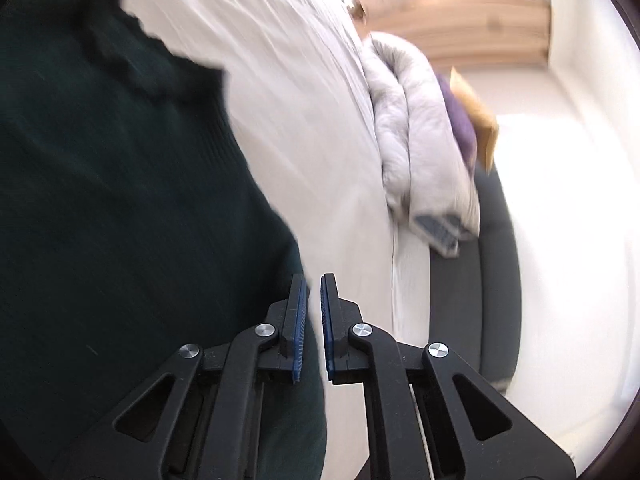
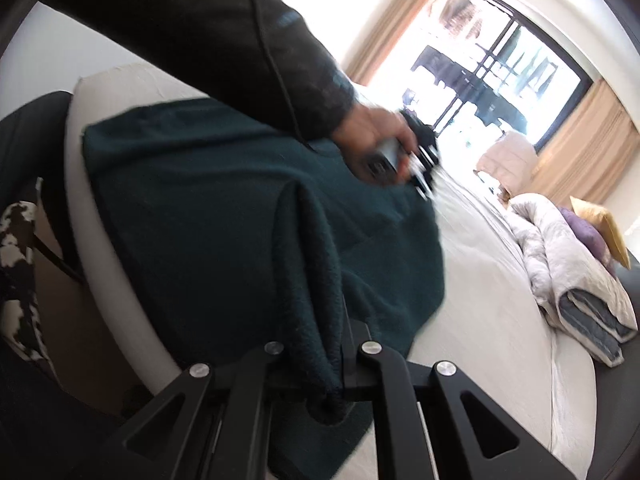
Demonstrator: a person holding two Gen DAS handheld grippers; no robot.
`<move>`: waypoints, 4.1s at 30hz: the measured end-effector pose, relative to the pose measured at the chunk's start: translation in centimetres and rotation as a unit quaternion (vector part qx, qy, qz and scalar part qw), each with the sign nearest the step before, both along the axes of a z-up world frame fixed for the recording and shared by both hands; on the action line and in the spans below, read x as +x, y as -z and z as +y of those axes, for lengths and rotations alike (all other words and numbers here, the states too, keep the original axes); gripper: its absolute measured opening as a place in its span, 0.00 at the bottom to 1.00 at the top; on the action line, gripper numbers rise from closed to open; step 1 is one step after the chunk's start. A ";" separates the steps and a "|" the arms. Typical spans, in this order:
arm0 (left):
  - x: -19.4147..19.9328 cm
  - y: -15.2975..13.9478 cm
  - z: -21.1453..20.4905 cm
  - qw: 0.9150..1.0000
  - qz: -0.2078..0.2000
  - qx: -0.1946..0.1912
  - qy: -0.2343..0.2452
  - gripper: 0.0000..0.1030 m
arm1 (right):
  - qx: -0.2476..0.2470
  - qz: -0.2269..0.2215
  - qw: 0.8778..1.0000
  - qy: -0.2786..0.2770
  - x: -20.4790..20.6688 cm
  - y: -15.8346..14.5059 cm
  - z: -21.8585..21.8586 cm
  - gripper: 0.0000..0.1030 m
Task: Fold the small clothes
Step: 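Carry the held sleeve across the sweater body with the right tool, then open the right tool and release the sleeve onto the sweater, then grasp the sweater side edge with the right tool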
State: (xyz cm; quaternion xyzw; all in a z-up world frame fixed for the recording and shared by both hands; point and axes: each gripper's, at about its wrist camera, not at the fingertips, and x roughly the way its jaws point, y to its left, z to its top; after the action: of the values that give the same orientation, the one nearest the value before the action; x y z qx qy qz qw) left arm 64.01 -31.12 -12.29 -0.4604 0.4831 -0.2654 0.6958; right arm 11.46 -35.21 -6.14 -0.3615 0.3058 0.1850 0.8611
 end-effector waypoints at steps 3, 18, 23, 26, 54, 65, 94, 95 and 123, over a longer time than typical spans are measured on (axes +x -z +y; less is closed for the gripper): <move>0.9 0.9 0.6 1.000 0.009 0.020 -0.002 0.07 | -0.019 0.006 1.000 0.012 0.3 1.0 -0.4 0.09; -1.9 -1.7 -5.0 0.993 -0.037 0.078 0.076 0.76 | -0.020 0.009 1.000 0.013 0.3 1.5 -0.4 0.09; -2.4 -1.4 -4.4 0.997 -0.009 0.060 0.043 0.76 | -0.015 0.007 1.000 0.012 0.3 1.6 -0.5 0.09; -2.9 -1.1 -4.2 0.997 0.004 0.045 0.057 0.76 | -0.013 0.007 1.000 0.011 -0.1 1.7 -0.8 0.09; 2.5 3.5 -6.7 0.999 0.024 0.020 0.033 0.04 | -0.069 -0.021 0.997 0.013 0.1 0.9 -2.5 0.09; 1.6 5.7 -3.8 0.999 0.025 -0.024 0.027 0.05 | -0.126 -0.010 0.991 0.032 -0.5 2.4 -4.1 0.09; -18.7 -1.6 -4.2 0.968 -0.048 0.065 0.238 0.65 | -0.090 0.069 0.991 0.070 -4.3 2.4 -2.4 0.42; -20.6 -1.6 -4.2 0.964 -0.053 0.072 0.251 0.65 | -0.049 0.071 0.993 0.086 -3.9 0.9 -2.9 0.42; -35.1 1.3 11.1 0.983 -0.011 -0.003 0.183 0.65 | 0.072 0.097 0.956 0.266 3.3 2.9 2.4 0.08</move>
State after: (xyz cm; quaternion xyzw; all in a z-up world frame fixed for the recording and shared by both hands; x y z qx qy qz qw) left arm 28.94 -20.06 -13.55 -0.3638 0.5510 -0.3945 0.6391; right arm 14.75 -32.82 -9.04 -0.1839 0.4588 0.0046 0.8693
